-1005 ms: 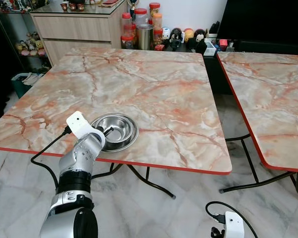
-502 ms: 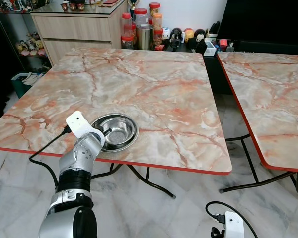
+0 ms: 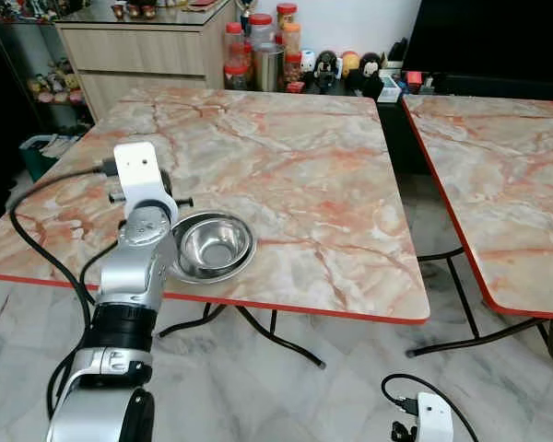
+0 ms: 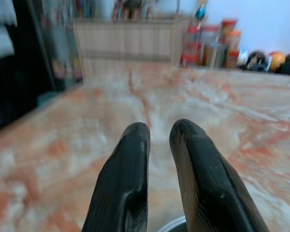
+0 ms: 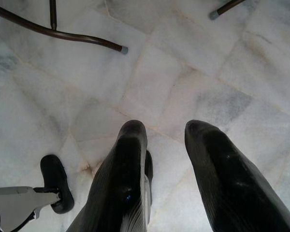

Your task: Setting the table

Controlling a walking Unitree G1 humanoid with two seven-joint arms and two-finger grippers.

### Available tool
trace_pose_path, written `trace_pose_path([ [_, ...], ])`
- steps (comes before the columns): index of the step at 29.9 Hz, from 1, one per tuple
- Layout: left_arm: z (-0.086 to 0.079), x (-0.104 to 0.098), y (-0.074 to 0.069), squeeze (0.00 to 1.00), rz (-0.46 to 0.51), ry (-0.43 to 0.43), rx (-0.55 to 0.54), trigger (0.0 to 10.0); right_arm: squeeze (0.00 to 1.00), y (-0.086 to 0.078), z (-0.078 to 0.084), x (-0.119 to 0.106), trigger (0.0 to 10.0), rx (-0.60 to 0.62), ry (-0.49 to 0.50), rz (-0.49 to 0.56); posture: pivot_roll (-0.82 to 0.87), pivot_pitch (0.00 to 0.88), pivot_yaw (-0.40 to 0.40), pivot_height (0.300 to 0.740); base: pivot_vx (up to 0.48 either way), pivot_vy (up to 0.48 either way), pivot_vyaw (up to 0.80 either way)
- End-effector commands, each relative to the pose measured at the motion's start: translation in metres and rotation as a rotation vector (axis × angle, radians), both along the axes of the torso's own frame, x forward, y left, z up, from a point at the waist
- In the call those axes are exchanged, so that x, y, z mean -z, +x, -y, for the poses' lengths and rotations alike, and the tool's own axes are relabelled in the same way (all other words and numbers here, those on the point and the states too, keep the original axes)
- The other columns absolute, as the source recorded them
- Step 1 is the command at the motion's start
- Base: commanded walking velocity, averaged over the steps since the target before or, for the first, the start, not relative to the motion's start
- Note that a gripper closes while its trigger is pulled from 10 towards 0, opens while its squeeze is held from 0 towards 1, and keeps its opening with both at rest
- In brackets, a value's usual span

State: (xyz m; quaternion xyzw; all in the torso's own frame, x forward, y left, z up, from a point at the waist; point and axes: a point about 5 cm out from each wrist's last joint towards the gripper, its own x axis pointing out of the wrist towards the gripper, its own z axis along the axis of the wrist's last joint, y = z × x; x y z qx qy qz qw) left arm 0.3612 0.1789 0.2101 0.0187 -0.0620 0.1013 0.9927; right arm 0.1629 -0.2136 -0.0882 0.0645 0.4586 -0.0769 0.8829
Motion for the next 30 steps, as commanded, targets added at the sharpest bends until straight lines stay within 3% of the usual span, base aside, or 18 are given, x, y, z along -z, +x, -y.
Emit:
trace_pose_path([
  [1, -0.002, 0.006, -0.011, 0.0, 0.054, 0.104, 0.048, 10.0, 0.0, 0.002, 0.0, -0.001, 10.0, 0.013, 0.005, 0.011, 0.05, 0.0, -0.012, 0.74, 0.0, 0.0, 0.0],
  [6, -0.003, 0.01, -0.026, 0.0, 0.124, 0.112, 0.077, 10.0, 0.0, 0.001, 0.001, -0.001, 10.0, 0.01, 0.002, 0.009, 0.06, 0.0, -0.018, 0.74, 0.0, 0.0, 0.0],
  [10, 0.001, 0.007, -0.031, 0.0, 0.179, 0.094, 0.083, 10.0, 0.0, 0.001, 0.002, -0.001, 10.0, 0.006, -0.001, 0.007, 0.06, 0.0, -0.022, 0.74, 0.0, 0.0, 0.0],
  [17, 0.017, 0.004, -0.026, 0.0, 0.206, 0.096, 0.124, 10.0, 0.0, 0.0, 0.004, -0.001, 10.0, 0.004, -0.01, 0.007, 0.04, 0.0, -0.02, 0.74, 0.0, -0.259, 0.0],
  [30, 0.015, 0.001, -0.026, 0.0, 0.217, 0.099, 0.117, 10.0, 0.0, -0.001, 0.003, 0.0, 10.0, -0.003, -0.012, 0.003, 0.04, 0.0, -0.02, 0.74, 0.0, -0.348, 0.0],
])
